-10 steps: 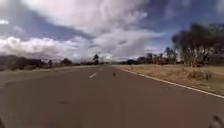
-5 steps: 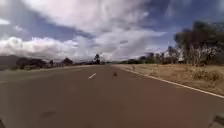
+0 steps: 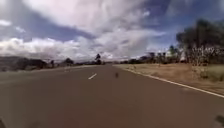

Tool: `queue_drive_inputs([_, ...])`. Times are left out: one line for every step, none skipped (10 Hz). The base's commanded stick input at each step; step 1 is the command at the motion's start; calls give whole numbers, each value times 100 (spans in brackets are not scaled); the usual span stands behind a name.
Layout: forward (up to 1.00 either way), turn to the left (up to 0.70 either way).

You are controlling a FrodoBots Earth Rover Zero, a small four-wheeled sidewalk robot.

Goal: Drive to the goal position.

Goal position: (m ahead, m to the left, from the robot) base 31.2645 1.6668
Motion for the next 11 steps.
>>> queue_drive_inputs([70, -35])
queue_drive_inputs([70, -35])
queue_drive_inputs([70, -35])
queue_drive_inputs([70, -35])
queue_drive_inputs([70, -35])
queue_drive_inputs([70, -30])
queue_drive_inputs([70, -11])
queue_drive_inputs([70, 0])
queue_drive_inputs([70, 0])
queue_drive_inputs([70, -18])
queue_drive_inputs([70, -31])
